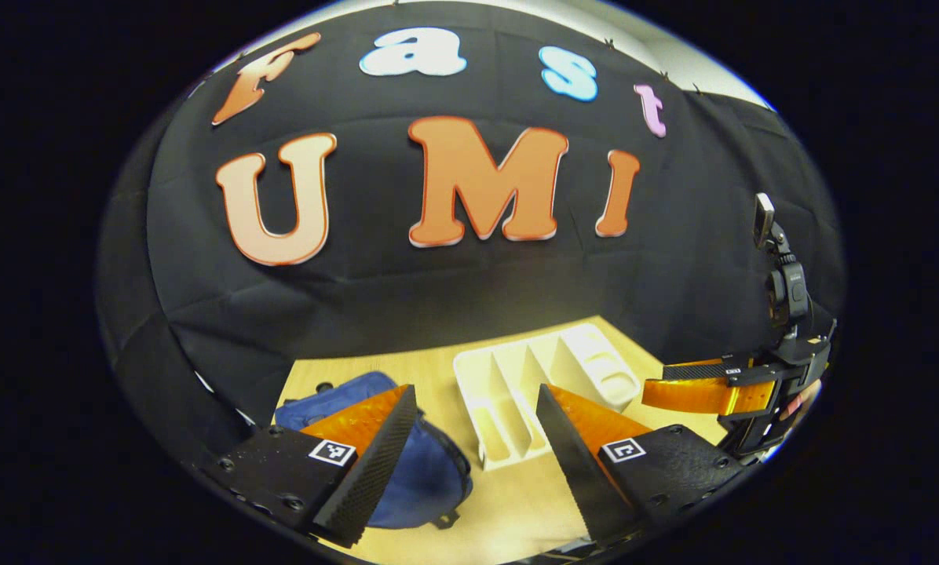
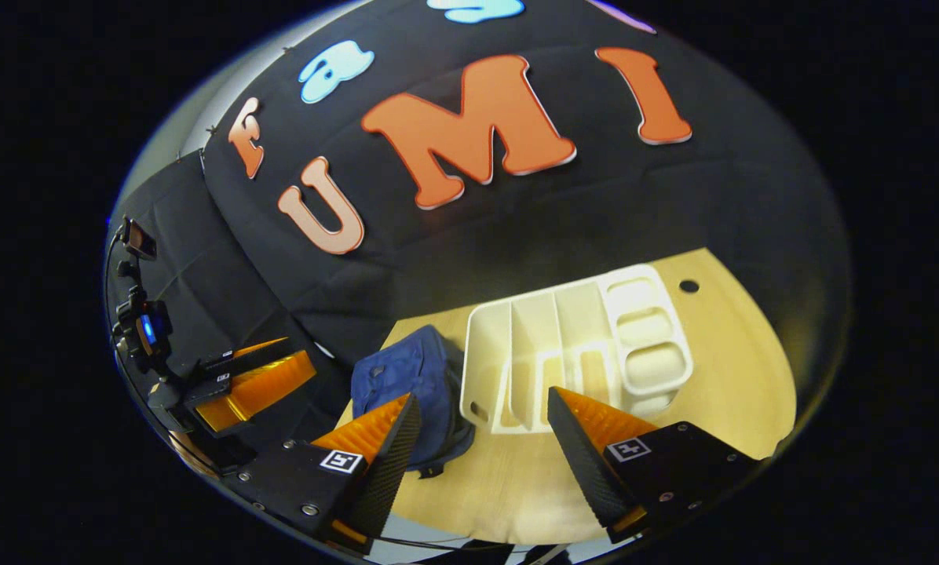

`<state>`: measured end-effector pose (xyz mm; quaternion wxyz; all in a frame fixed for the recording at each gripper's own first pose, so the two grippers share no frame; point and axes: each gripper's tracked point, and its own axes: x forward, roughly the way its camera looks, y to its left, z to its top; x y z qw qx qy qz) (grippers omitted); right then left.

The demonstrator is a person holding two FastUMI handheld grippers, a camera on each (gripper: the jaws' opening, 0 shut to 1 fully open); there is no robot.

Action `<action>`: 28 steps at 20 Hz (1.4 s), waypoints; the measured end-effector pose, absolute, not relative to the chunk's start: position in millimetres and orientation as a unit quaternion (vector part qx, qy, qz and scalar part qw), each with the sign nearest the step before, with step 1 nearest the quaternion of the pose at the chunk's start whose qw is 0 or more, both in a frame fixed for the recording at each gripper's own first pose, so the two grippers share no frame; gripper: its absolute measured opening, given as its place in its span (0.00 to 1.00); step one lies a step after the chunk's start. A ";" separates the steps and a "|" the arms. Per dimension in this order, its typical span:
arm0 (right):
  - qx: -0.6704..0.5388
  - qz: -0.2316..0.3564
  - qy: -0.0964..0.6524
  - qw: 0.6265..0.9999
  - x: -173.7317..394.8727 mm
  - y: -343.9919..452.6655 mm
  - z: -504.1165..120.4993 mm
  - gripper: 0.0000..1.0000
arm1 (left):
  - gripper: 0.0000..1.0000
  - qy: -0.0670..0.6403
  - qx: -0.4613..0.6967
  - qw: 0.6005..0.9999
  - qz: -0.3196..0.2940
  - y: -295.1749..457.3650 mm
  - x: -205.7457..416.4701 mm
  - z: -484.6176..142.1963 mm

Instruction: Open the schoolbag, grab two books from the bookshelf and put them into the schoolbag.

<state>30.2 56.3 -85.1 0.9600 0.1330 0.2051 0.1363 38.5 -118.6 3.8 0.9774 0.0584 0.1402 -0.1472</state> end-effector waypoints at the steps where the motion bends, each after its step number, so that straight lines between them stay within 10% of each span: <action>1: 0.123 0.125 0.185 0.967 29.2 47.3 -75.2 0.97 | 0.98 0.113 0.053 0.983 -0.137 -121.1 41.9 14.3; 12: 0.030 -0.004 0.034 0.999 5.9 -41.1 -45.4 0.96 | 0.95 -0.020 0.019 0.996 -0.085 -128.8 33.3 30.7; 28: 0.019 0.016 0.032 0.999 -13.8 -18.8 -25.6 0.96 | 0.95 -0.011 0.022 0.996 -0.087 -124.2 13.9 28.3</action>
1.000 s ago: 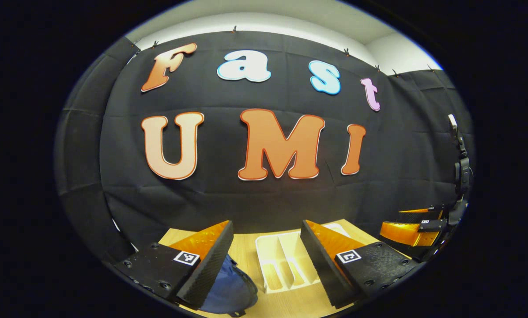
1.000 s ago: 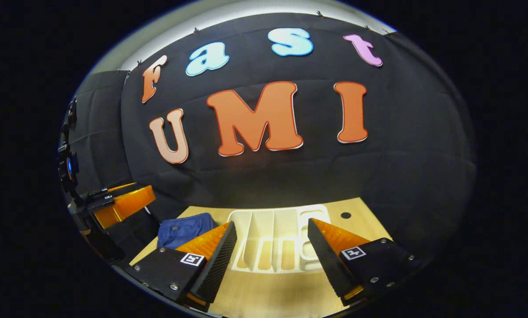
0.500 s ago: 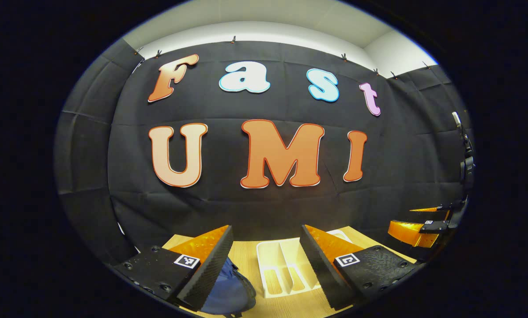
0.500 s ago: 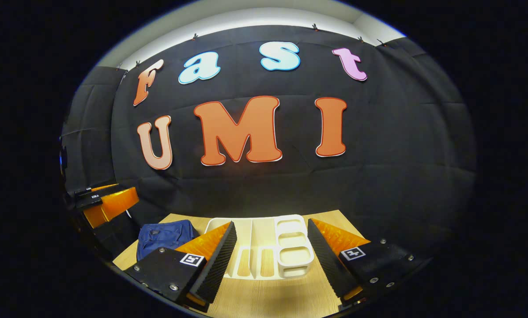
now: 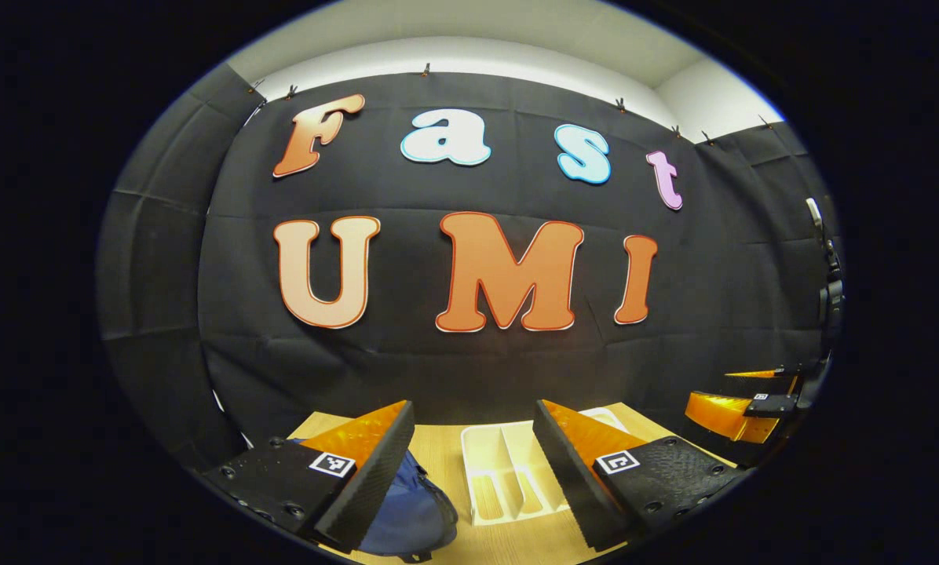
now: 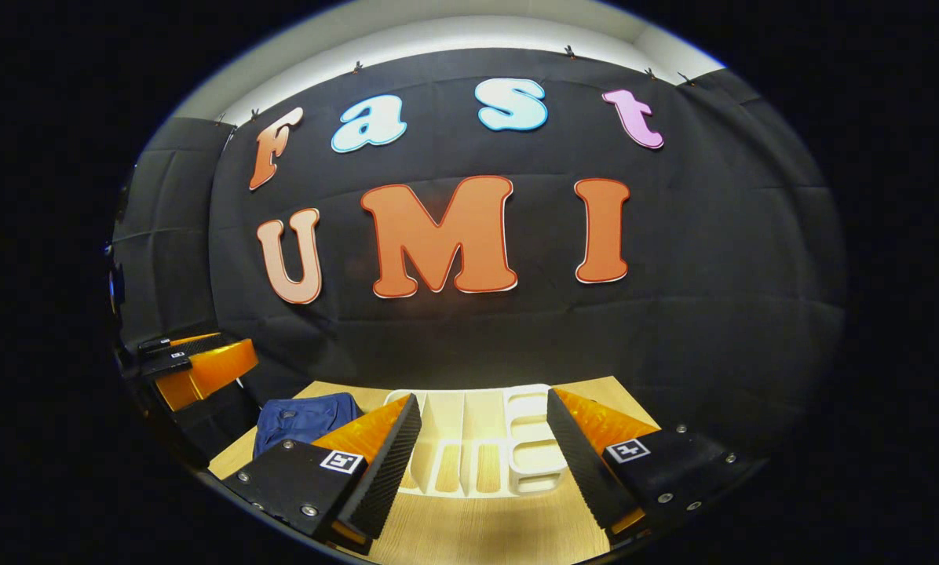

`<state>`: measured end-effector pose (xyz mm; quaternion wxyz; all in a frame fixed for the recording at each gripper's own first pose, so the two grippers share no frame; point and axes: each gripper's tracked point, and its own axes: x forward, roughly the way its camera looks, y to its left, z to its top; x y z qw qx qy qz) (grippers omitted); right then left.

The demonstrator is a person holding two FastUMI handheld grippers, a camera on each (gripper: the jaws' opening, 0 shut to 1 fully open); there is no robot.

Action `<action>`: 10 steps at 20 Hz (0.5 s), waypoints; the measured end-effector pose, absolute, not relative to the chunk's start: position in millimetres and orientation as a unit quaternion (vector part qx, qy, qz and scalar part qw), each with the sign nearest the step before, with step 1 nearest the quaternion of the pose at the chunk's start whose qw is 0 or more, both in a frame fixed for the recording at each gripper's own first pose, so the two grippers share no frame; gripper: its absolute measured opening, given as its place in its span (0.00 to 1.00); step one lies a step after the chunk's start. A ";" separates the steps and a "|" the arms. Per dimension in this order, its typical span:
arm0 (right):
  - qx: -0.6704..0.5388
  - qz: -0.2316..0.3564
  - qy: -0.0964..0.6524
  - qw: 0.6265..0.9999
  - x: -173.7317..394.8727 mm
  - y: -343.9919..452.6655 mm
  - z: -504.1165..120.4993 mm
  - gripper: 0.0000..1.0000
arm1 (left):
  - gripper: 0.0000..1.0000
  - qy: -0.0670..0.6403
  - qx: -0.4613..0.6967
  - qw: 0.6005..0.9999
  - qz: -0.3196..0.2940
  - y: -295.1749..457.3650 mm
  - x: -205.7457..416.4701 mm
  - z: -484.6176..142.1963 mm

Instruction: Open the schoolbag, grab two books from the bookshelf and put them into the schoolbag.

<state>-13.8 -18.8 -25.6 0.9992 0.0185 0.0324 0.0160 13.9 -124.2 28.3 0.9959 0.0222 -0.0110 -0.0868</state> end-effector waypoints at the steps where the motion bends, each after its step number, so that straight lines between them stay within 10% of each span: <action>1: 0.018 0.017 0.034 0.999 -15.2 -16.7 -25.3 0.97 | 0.95 -0.010 0.023 0.996 -0.085 -123.6 13.1 28.4; 10: 0.019 0.025 0.038 0.999 -16.7 -8.9 -19.4 0.97 | 0.95 -0.008 0.017 0.996 -0.083 -116.9 10.6 26.8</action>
